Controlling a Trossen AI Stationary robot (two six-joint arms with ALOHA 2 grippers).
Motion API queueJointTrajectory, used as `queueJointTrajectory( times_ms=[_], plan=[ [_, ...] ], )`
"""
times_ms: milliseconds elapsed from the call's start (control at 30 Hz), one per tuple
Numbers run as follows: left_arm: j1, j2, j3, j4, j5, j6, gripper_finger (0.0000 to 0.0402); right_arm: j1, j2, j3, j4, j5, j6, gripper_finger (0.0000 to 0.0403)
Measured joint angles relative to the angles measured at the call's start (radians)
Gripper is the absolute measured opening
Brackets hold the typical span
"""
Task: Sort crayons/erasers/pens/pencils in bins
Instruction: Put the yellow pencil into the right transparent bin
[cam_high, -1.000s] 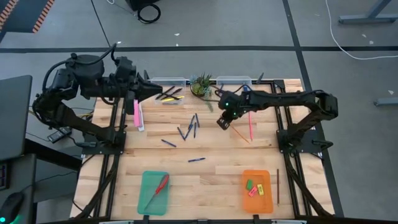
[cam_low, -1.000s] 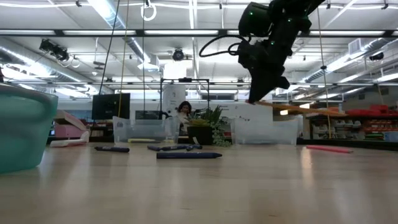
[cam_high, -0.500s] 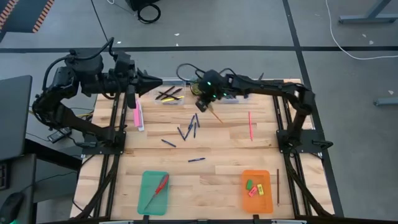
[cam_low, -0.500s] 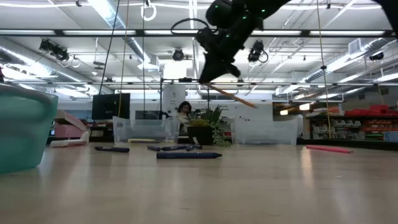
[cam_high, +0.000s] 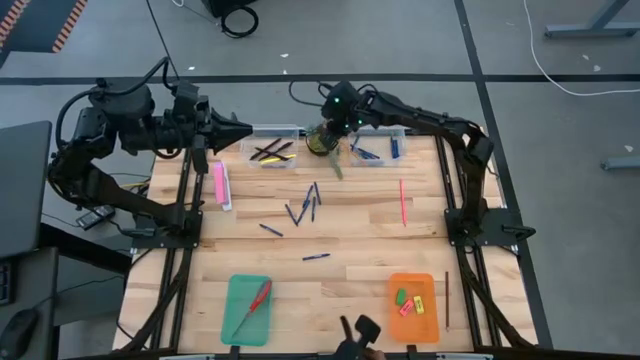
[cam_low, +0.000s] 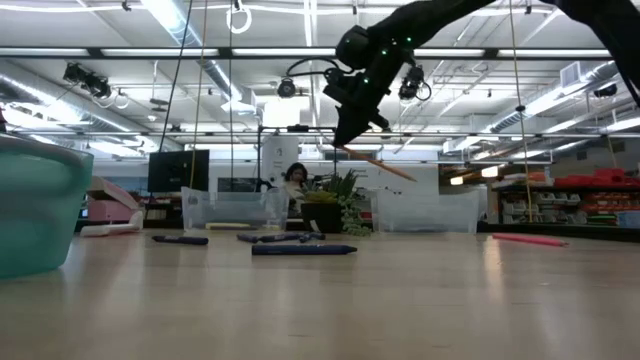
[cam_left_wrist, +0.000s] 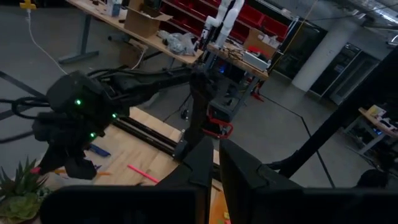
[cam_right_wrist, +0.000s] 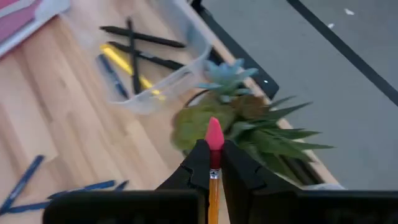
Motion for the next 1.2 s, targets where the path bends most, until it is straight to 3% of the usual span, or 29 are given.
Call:
queueJointTrajectory(
  times_ms=[333,733,1200],
  plan=[
    [0.000,0.000,0.000,0.000,0.000,-0.003,0.0029,-0.039,0.000,0.000,-0.019,-0.015,-0.060,0.0034],
    [0.000,-0.019,0.000,0.000,0.000,-0.016,0.0031,-0.176,0.000,0.000,-0.155,0.011,-0.187,0.0036],
    [0.000,-0.019,0.000,-0.001,0.000,-0.021,0.0030,-0.184,-0.001,-0.004,-0.176,0.011,-0.216,0.0037]
  ],
)
